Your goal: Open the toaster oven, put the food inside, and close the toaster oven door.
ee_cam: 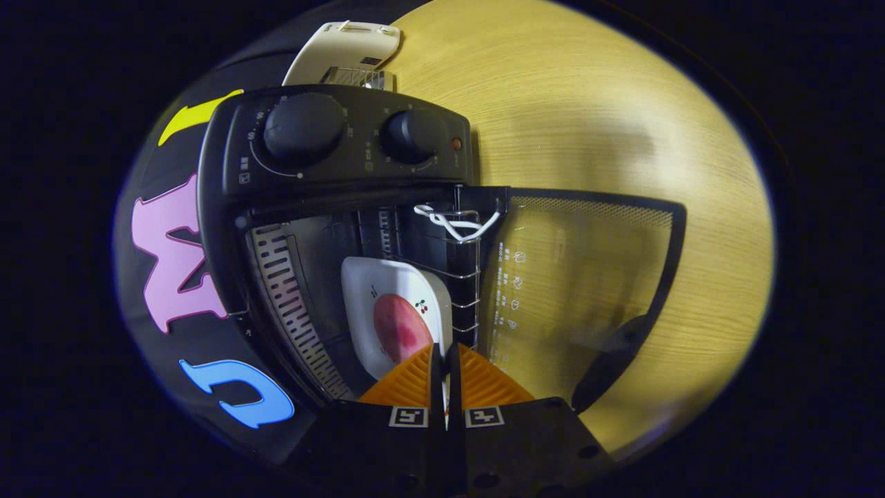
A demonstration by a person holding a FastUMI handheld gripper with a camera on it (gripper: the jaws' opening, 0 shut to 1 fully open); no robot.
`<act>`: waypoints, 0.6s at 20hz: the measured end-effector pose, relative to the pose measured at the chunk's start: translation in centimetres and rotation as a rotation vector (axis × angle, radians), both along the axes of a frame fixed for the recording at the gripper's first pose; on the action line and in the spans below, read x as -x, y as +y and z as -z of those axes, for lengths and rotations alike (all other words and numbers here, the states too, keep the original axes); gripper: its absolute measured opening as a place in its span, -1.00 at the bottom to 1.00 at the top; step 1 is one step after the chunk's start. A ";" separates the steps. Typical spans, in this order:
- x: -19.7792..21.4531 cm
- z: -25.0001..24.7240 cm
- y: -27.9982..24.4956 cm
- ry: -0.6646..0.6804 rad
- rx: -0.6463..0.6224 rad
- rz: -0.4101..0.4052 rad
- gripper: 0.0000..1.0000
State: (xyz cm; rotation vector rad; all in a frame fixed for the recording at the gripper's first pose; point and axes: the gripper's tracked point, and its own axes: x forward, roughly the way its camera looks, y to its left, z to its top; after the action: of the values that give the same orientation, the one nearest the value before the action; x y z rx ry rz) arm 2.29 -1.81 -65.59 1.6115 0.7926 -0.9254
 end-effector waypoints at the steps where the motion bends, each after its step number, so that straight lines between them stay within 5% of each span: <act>1: -0.7 0.3 0.1 0.000 0.006 0.007 -0.90; 9: -3.6 1.7 -0.3 -0.007 0.038 0.026 -0.88; 12: -3.1 1.1 -0.3 0.000 0.042 0.006 -0.65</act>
State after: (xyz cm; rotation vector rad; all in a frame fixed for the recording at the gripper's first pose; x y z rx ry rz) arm 5.37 -2.14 -66.71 1.5780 0.7636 -0.9407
